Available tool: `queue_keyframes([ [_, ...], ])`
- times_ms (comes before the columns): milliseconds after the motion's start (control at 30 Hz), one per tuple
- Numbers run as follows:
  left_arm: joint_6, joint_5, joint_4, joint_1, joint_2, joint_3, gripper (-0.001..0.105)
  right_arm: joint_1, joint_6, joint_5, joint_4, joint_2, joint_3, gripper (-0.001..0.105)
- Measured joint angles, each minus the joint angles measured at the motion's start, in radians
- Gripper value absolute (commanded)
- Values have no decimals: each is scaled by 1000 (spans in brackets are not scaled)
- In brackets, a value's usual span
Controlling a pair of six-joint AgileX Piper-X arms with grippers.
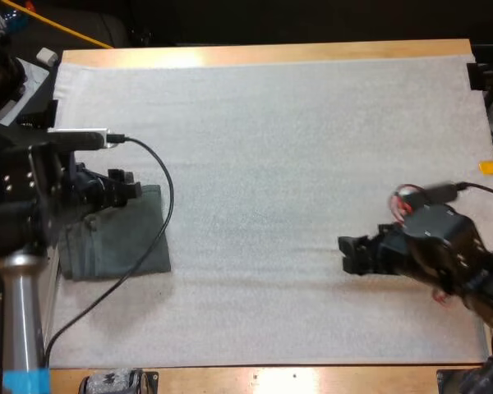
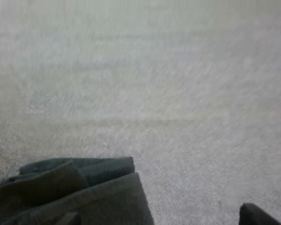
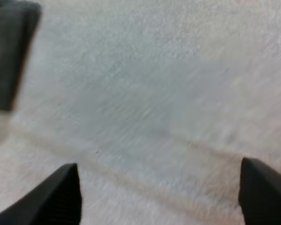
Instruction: Pick towel from pile, fold and stack
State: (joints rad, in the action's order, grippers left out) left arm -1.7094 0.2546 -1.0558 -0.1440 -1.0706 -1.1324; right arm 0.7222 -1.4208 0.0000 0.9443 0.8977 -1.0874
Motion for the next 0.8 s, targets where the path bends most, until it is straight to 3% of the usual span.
queue_keyframes([
  [300,-3,26,-35,73,103,0,64,-201,-93,-15,-93,127,0,67],
  [467,-3,26,-43,148,120,0,64,-361,-151,-35,-90,136,0,66],
  [500,-4,28,-42,177,126,0,64,-448,-181,-39,-77,134,0,66],
  [667,3,20,-44,157,126,0,64,-494,-190,-37,-71,134,0,66],
  [800,13,-3,-49,156,131,0,64,-628,-222,-32,-51,110,0,66],
])
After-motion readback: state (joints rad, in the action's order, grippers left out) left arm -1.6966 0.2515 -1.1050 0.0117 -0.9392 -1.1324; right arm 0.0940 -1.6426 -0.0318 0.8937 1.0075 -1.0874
